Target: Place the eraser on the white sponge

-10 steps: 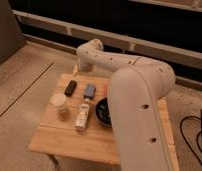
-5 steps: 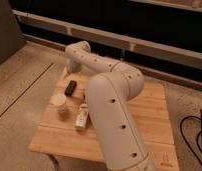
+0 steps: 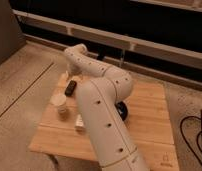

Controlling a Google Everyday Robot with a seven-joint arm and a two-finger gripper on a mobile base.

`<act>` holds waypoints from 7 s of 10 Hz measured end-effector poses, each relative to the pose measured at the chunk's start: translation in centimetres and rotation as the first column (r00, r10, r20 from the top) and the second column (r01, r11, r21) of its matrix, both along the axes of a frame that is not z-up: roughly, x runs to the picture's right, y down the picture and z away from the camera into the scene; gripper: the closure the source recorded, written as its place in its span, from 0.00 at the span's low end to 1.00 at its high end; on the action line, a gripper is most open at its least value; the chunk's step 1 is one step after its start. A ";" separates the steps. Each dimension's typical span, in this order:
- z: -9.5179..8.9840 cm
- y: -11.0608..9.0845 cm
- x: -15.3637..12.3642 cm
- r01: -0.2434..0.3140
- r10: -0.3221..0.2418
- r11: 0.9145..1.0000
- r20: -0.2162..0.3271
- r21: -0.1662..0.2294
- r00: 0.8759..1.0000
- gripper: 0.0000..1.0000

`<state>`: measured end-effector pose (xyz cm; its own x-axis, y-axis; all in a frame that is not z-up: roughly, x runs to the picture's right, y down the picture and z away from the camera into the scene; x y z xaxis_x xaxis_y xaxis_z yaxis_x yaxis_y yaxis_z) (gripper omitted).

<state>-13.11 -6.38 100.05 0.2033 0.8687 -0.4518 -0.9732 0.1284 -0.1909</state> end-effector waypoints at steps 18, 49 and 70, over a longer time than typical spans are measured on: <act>3.8 6.4 -7.1 0.124 -0.110 0.983 0.102 -0.138 0.989 0.75; -7.1 4.0 9.1 -0.106 0.131 0.989 -0.284 0.102 0.950 1.00; -1.9 5.2 7.0 -0.065 0.057 0.997 -0.162 -0.043 0.985 0.33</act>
<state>-6.07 -1.22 98.12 0.0722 0.8538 -0.5156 -0.9974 0.0623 -0.0364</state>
